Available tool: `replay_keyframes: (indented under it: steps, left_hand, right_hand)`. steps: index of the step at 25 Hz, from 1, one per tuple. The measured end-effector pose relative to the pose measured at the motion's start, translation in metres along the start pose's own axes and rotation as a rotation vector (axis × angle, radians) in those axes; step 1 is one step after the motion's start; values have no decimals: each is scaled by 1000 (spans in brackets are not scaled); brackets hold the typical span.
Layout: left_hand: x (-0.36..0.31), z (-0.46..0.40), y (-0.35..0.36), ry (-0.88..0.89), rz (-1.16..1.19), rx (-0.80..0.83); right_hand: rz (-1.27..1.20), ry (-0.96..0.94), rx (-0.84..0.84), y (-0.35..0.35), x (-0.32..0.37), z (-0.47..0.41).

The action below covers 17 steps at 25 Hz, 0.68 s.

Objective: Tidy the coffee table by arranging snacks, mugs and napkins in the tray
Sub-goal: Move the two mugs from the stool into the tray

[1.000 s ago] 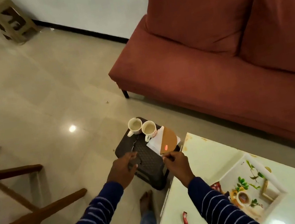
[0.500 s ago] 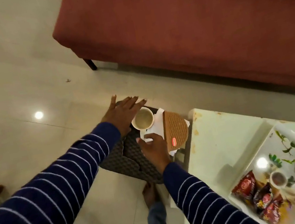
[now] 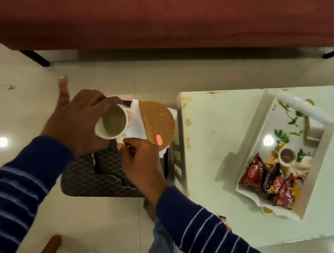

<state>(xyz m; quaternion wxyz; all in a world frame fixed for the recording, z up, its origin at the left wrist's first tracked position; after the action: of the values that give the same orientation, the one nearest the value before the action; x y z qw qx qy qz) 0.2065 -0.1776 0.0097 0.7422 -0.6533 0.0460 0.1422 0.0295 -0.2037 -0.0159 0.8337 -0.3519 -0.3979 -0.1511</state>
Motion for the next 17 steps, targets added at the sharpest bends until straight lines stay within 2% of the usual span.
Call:
replay_keyframes:
  steps: [3,5,7,11,17]
  left_hand:
    - [-38,18,-24,-31,38,-183]
    - [-85,22,-33,-73,146,-235]
    - [-142,17,-31,-122,282,-248]
    - [-245,-11,-1,-200,598,-291]
    - [-358,-78,57,-129,861,-295]
  right_hand:
    - [-80,-66,-105,-51,2,36]
    - [-112,-104,-143,-96,-6,60]
    - [-97,-138,-168,-146,-23,77]
    - [106,-194,-223,-241,-71,96]
    - [277,-163,-232,-366,-162,93]
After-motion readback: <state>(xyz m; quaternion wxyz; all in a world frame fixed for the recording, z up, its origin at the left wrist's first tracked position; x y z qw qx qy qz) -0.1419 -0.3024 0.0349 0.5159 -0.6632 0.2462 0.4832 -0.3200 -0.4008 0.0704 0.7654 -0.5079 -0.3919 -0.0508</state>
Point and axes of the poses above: each hand's wrist, its own z-axis away from the middle knuckle, its own y-axis out of the palm, x = y × z, the point moved 1 cm from there along -z, towards the middle knuckle, and after that the axes turned 10 degrees about z, right-handed, at the moved point
